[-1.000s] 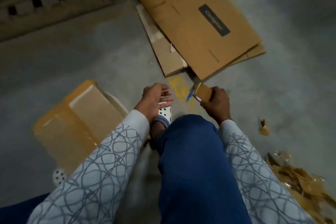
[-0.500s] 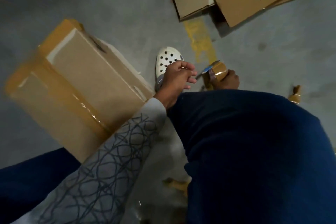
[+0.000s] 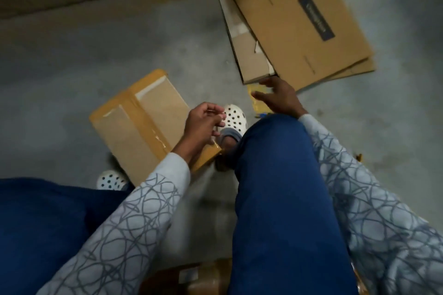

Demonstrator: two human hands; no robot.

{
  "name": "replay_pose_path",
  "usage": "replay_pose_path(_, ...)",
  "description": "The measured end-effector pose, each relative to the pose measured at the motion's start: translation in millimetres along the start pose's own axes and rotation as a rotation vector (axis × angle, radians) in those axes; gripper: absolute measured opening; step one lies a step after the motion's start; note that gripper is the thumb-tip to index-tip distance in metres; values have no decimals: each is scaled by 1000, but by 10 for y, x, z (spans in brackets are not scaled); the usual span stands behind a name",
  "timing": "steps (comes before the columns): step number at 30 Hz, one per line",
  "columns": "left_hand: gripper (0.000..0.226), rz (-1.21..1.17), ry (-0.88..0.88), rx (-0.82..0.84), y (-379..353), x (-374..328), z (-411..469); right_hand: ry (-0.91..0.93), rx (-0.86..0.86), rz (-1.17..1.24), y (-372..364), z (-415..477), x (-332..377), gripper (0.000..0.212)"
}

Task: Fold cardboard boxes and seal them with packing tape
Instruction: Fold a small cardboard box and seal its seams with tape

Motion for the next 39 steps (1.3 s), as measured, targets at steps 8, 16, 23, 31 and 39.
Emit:
replay_pose_path(8,18,51,-190,-180,1347,-554,-523,361,441,-133,-318,-1030,2371,45)
replay_pose_path(16,26,-47,113,-508,2173,628,-820,154,186,-376,-1668,-1467,1570,63)
replay_pose_path(23,28,-98,673,-261,1781,1514,-903,-185,188,-348,-1800,-1411,466,105)
replay_pose_path(31,39,-71,194,-676,2312,804,-826,-25,-30,64,-1389,-1164,1095,80)
replay_pose_path(39,26,19,-233,-882,2741,288,-1126,111,-82,581,-951,-1304,1439,63)
Point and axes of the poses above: each hand's wrist, its own z-axis towards the middle knuckle, its own y-axis out of the back of the hand, x = y × z, the point moved 8 cm from there along z, towards the middle knuckle, and after that the axes turned 8 degrees about -x, right-handed, at the moved point
